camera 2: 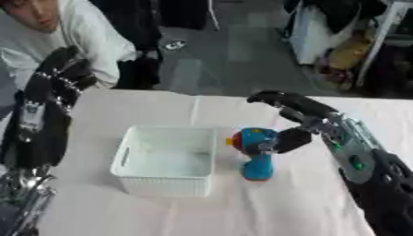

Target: Pick up objects on the table and place them in the box.

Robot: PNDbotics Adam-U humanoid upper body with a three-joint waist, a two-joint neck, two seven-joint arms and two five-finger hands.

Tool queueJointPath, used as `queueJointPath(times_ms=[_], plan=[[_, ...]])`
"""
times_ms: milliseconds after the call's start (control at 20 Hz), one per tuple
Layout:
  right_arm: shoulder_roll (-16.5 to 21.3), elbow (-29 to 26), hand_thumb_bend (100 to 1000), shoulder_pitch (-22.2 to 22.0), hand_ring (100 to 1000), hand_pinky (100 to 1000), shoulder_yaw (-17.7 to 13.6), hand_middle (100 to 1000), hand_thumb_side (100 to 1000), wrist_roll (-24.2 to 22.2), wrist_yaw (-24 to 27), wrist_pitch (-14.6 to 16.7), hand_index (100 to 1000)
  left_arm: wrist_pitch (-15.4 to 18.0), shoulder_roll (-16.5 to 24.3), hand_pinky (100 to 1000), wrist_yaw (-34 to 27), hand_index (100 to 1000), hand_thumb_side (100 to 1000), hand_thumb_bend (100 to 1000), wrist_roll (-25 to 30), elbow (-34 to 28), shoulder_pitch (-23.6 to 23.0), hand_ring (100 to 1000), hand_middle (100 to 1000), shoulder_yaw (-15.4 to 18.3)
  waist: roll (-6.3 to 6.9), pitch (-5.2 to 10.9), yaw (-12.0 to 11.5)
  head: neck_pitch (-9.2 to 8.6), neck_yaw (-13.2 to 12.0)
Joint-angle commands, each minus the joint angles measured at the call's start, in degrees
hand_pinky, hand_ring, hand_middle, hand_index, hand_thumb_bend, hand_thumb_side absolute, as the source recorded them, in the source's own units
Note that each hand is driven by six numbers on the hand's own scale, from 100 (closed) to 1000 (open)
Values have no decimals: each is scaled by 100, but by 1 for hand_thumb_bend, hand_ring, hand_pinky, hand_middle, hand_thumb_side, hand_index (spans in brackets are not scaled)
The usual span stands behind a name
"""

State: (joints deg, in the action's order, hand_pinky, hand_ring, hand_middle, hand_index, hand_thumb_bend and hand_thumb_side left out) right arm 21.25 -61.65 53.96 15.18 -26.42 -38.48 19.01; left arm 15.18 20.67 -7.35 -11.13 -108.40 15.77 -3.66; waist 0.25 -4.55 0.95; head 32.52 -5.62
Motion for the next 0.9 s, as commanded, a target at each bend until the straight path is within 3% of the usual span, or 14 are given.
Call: queueJointPath(times_ms=[50, 900], plan=[[140, 78, 724, 224, 966, 928, -17, 913, 636, -159, -67, 21, 953, -4, 91, 854, -26, 962, 827, 319, 11, -103, 96, 929, 954, 7, -1, 75, -12, -90, -19], [38, 481, 712, 417, 962, 925, -8, 911, 635, -637, -42, 75, 953, -5, 80, 854, -43, 962, 827, 319, 26, -101, 103, 929, 954, -8, -7, 77, -24, -84, -30]])
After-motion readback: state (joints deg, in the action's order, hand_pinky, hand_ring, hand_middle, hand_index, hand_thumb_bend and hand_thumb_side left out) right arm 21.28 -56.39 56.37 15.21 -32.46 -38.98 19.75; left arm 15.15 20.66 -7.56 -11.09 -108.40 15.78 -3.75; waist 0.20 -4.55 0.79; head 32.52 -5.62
